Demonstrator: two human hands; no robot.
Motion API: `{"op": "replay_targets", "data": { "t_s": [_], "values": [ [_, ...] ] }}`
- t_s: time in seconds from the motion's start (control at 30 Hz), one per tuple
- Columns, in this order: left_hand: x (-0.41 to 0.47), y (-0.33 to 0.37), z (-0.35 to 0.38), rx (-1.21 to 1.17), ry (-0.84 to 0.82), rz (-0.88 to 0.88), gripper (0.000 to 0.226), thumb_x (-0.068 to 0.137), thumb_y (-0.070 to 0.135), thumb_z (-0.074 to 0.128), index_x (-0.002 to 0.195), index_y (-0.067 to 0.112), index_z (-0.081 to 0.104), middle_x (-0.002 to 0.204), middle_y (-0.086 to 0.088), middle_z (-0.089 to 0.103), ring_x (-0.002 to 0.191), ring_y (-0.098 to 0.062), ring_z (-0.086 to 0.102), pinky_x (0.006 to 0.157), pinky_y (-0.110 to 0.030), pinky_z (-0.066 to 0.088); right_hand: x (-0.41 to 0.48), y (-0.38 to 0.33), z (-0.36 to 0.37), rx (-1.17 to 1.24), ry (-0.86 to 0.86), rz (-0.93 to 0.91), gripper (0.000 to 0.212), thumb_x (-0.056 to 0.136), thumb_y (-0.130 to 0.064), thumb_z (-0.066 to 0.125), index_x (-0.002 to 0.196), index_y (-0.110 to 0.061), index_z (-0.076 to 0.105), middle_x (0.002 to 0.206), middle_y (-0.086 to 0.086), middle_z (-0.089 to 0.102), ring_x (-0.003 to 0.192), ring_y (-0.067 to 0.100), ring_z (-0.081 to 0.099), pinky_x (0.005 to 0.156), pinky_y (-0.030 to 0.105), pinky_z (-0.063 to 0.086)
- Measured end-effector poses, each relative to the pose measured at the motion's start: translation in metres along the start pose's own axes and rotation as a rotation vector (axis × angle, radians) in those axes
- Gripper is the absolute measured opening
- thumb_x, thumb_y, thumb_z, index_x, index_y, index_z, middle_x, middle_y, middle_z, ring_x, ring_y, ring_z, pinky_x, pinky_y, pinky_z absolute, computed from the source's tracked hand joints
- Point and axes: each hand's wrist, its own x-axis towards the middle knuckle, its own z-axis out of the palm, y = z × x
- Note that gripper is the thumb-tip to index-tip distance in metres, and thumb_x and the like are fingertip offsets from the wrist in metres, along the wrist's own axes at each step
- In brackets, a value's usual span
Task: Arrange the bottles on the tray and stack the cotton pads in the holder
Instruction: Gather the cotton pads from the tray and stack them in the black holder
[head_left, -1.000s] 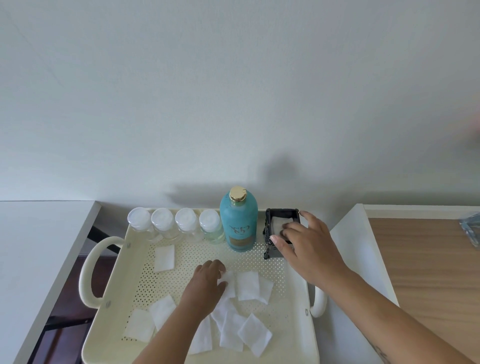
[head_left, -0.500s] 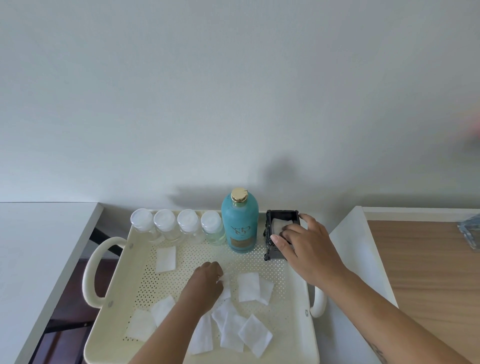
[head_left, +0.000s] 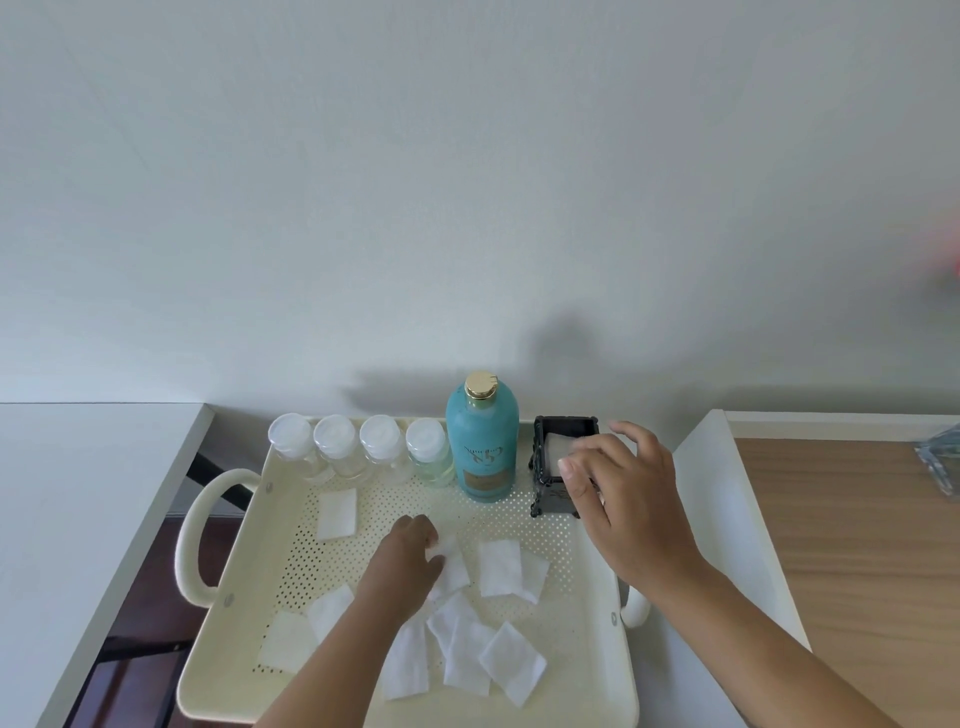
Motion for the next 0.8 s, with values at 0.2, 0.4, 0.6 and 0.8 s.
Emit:
{"op": "replay_targets", "data": {
  "t_s": [0.2, 0.4, 0.6, 0.8],
  "values": [
    [0.004, 0.003, 0.001, -0.012, -0.036, -0.051, 0.004, 0.088, 0.015, 0.059, 0.087, 0.019, 0.058, 0.094, 0.001, 0.057, 0.080, -0.014, 0.054, 0.062, -0.020, 0.040, -0.008, 0.005, 0.006, -0.009, 0.004, -0.008, 0.037, 0.099, -0.040, 0.037, 0.086, -0.024, 0.068, 0.095, -0.013, 0.065, 0.115, 0.022, 0.046, 0.097, 0.033, 0.031],
    [-0.004, 0.016, -0.010, -0.291, 0.044, -0.048, 0.012, 0.089, 0.021, 0.063, 0.080, 0.024, 0.055, 0.089, 0.007, 0.062, 0.079, -0.009, 0.057, 0.063, -0.019, 0.042, -0.007, 0.001, 0.007, 0.002, -0.005, 0.042, 0.019, 0.092, -0.030, 0.051, 0.087, -0.024, 0.068, 0.094, -0.014, 0.066, 0.108, 0.023, 0.050, 0.088, 0.036, 0.038],
    [-0.017, 0.062, -0.035, -0.888, -0.003, -0.083, 0.015, 0.085, 0.021, 0.072, 0.098, 0.025, 0.064, 0.084, 0.001, 0.074, 0.078, -0.018, 0.070, 0.072, -0.029, 0.057, -0.008, -0.020, 0.000, 0.179, -0.060, 0.047, 0.011, 0.089, -0.026, 0.064, 0.098, -0.022, 0.068, 0.094, -0.012, 0.064, 0.091, 0.012, 0.051, 0.077, 0.028, 0.045],
    [-0.021, 0.094, -0.054, -1.074, -0.051, 0.006, 0.011, 0.085, 0.021, 0.073, 0.095, 0.020, 0.074, 0.091, -0.003, 0.077, 0.080, -0.015, 0.069, 0.073, -0.023, 0.054, -0.005, -0.030, -0.006, 0.488, -0.215, 0.229, 0.018, 0.088, -0.037, 0.064, 0.106, -0.037, 0.063, 0.097, -0.027, 0.059, 0.098, -0.003, 0.054, 0.078, 0.017, 0.046]
  ]
}}
